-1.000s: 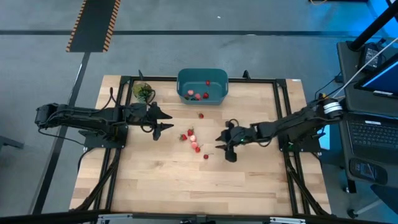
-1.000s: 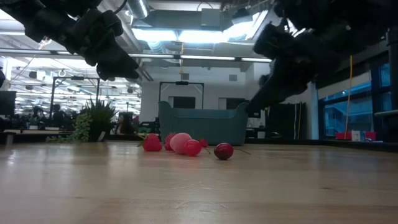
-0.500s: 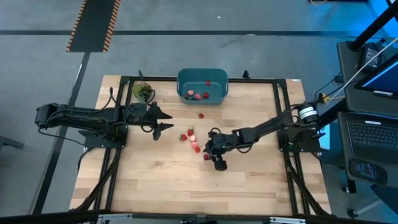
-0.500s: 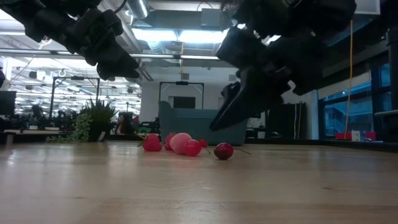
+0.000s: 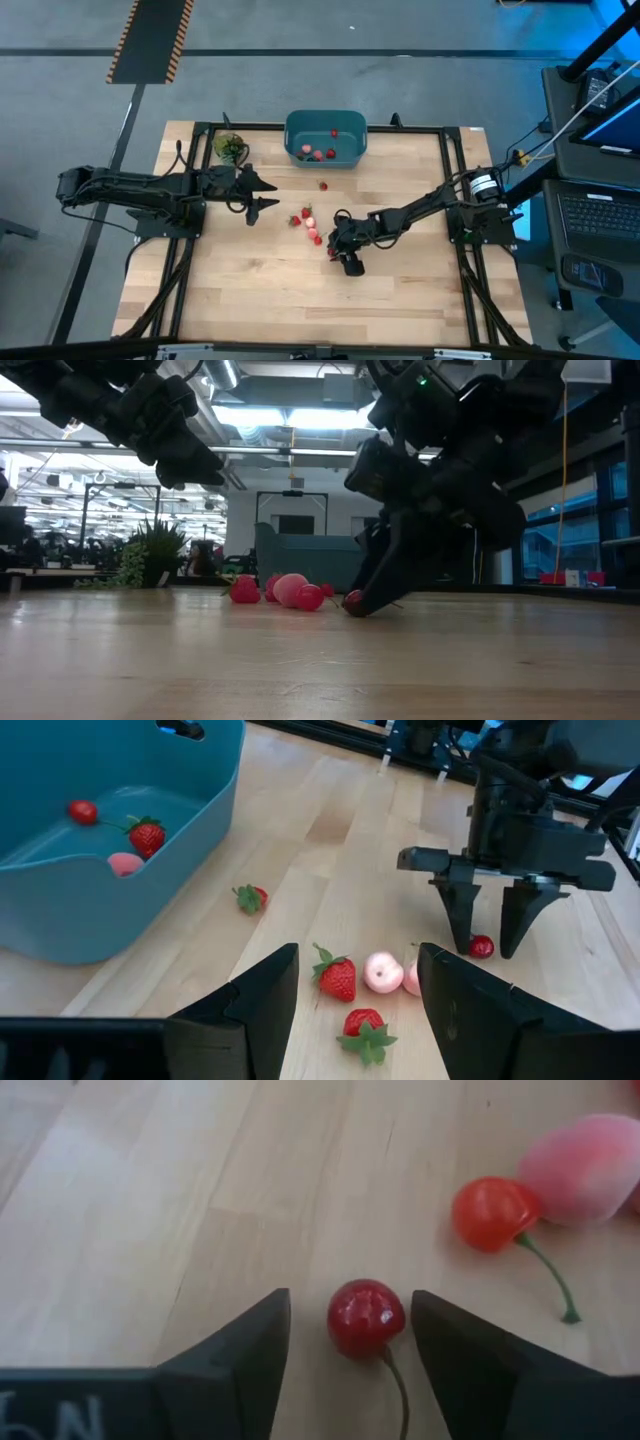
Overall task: Pick and placing Produce into tupperware
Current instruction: Put the red cherry into the blue bin
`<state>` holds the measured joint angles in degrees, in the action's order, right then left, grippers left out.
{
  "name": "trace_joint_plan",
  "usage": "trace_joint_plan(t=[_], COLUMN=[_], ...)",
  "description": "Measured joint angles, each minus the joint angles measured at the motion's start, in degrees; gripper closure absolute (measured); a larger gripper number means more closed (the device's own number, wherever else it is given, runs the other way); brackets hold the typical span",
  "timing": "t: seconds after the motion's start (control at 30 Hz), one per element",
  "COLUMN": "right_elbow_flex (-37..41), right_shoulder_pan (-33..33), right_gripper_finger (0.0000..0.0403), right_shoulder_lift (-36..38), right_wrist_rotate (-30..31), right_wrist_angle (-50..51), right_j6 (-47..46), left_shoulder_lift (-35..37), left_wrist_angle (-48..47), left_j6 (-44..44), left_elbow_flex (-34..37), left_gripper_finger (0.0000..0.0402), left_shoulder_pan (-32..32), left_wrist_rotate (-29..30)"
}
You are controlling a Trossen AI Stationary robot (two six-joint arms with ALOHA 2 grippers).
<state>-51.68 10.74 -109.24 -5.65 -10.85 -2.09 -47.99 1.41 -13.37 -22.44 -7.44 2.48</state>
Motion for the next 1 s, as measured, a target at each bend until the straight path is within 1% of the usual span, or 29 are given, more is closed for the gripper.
trace_joint_plan(t=[0.17, 0.43, 0.57, 0.67, 0.8, 0.9, 1.0], right_elbow_flex=[0.0, 0.0, 0.0, 0.0, 0.09, 0.11, 0.11], right_shoulder_pan=[-0.02, -0.02, 0.02, -0.02, -0.02, -0.15, -0.65], right_gripper_finger=[0.0214, 0.0291, 0.0324, 0.0333, 0.0336, 0.0337, 0.0338], right_shoulder_lift=[0.03, 0.03, 0.05, 0.05, 1.1, 4.05, 8.94], right_wrist_rotate=[0.04, 0.27, 2.78, 3.03, 3.09, 3.23, 3.27], right_wrist_angle=[-0.14, 0.3, 0.28, 0.28, 0.78, 1.95, 4.74], right_j6=[-0.39, -2.23, -3.41, -3.5, -3.1, -1.28, 0.98], left_shoulder_lift=[0.0, 0.0, 0.0, 0.0, 0.0, 0.0, 0.0], left_wrist_angle=[0.0, -0.03, -0.05, -0.05, -0.07, -0.07, -0.07], left_j6=[0.0, 0.01, 0.0, 0.02, 0.02, 0.02, 0.02], left_elbow_flex=[0.0, 0.0, 0.0, 0.0, 0.0, 0.0, 0.0], left_gripper_finger=[0.0204, 0.0204, 0.0204, 0.0204, 0.0204, 0.0204, 0.0204], left_shoulder_pan=[-0.02, 0.0, -0.02, 0.0, -0.01, 0.0, 0.0], left_wrist_rotate=[0.0, 0.0, 0.0, 0.0, 0.0, 0.0, 0.0])
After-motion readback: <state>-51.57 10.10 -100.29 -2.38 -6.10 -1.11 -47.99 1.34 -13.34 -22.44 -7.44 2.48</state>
